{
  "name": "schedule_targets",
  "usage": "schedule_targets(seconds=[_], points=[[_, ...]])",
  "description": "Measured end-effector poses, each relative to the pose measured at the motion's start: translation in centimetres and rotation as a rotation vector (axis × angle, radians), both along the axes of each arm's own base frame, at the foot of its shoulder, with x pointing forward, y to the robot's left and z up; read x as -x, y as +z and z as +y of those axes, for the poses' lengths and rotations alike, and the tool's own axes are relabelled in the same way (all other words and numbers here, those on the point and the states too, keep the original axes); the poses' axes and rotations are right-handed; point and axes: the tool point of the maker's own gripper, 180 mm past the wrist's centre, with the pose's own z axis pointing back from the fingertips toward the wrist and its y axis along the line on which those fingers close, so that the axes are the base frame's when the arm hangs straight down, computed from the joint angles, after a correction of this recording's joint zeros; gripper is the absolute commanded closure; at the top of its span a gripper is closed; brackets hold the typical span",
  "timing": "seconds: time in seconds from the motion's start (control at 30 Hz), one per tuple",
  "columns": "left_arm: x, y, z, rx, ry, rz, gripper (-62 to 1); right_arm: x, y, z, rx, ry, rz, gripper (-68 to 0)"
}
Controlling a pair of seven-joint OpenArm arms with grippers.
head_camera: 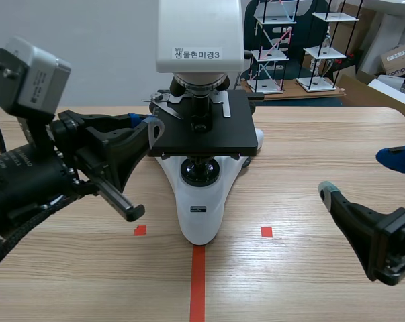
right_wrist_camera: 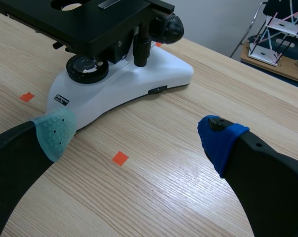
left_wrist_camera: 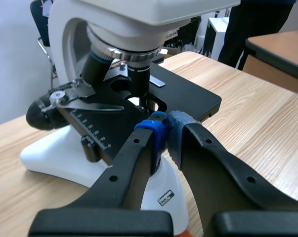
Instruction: Point at the objective lens
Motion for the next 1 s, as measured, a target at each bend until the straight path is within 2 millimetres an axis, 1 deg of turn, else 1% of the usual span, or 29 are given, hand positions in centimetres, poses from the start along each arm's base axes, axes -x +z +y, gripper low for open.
schedule_targets(seconds=[0.07, 0.17, 0.33, 0.57, 0.63, 0.7, 0.83, 1.0], points=[[-0.1, -0.2, -0.7, -0.023, -0.008, -0.005, -1.7, 0.0, 0.0, 0.0, 0.000, 0.000, 0.000, -53.6], [0.0, 0.2, -1.7, -0.015, -0.036, -0.015, -1.7, 0.0, 0.0, 0.0, 0.000, 0.000, 0.000, -53.6], [-0.8, 0.2, -2.3, -0.035, -0.042, -0.030, -1.7, 0.0, 0.0, 0.0, 0.000, 0.000, 0.000, -53.6], [-2.4, -2.1, -2.5, -0.044, -0.028, 0.018, -1.7, 0.0, 0.0, 0.0, 0.000, 0.000, 0.000, -53.6], [-2.8, -2.4, -2.5, -0.045, -0.022, 0.022, -1.7, 0.0, 0.0, 0.0, 0.000, 0.000, 0.000, -53.6], [-3.0, -2.4, -2.7, -0.047, -0.028, 0.019, -1.7, 0.0, 0.0, 0.0, 0.000, 0.000, 0.000, -53.6], [-3.4, -1.6, -3.3, -0.027, -0.034, -0.001, -1.7, 0.0, 0.0, 0.0, 0.000, 0.000, 0.000, -53.6], [-3.5, -1.1, -3.6, -0.010, -0.033, -0.008, -1.7, 0.0, -0.1, 0.0, 0.008, 0.003, 0.000, -53.6]])
